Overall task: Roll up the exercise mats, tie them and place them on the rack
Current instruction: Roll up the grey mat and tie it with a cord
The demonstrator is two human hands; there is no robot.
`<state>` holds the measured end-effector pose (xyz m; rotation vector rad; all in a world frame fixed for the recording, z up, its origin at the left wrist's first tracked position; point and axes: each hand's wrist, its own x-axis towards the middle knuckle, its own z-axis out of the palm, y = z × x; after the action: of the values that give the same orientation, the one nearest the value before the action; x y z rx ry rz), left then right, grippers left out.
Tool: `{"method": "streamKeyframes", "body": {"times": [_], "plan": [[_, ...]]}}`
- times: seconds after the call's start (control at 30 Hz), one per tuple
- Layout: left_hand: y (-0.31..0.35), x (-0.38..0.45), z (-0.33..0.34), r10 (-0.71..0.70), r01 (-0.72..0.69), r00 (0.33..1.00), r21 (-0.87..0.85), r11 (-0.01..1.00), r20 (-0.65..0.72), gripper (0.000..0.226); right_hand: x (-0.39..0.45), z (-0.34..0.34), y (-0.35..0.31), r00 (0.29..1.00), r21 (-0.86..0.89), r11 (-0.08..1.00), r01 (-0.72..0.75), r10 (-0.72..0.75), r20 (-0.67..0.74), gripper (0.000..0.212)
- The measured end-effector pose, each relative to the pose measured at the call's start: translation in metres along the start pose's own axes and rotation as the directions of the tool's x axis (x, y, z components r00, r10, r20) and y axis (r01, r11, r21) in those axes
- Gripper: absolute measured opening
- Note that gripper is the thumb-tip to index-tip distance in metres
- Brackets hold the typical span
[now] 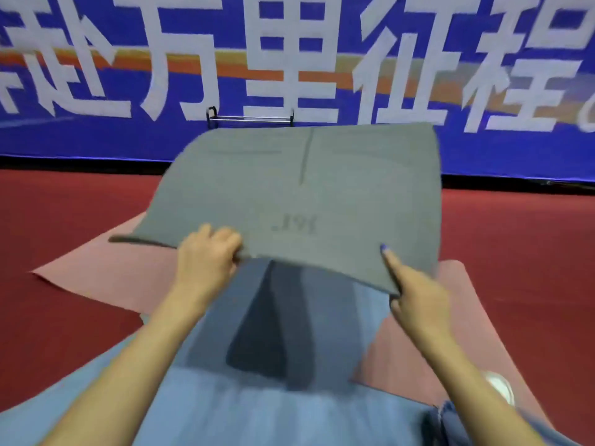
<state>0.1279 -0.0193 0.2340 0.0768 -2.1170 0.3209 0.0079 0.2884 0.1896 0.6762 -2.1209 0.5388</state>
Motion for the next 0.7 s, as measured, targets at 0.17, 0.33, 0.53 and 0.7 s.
{"method": "streamKeyframes", "body": {"times": [0.17,0.33,0.53,0.7], "plan": [[0.076,-0.174,0.051,0.186,-0.020,0.698,-0.240,0.971,0.691,0.029,-0.163,0.039,0.037,0.448,-0.282,0.957,0.065,0.224,0.865,0.070],[0.116,-0.287,0.066,0.189,0.072,0.438,-0.244,0.967,0.879,0.035,-0.234,0.052,0.037,0.039,-0.268,0.953,0.143,0.266,0.963,0.042],[0.126,-0.330,0.059,0.133,0.202,0.321,-0.205,0.958,0.938,0.032,-0.280,0.057,0.014,-0.060,-0.210,0.970,0.122,0.219,0.974,0.054],[0.121,-0.341,0.060,0.136,0.309,0.201,-0.195,0.931,0.970,0.058,-0.300,0.049,0.003,-0.022,-0.254,0.966,0.053,0.256,0.967,0.055]]}}
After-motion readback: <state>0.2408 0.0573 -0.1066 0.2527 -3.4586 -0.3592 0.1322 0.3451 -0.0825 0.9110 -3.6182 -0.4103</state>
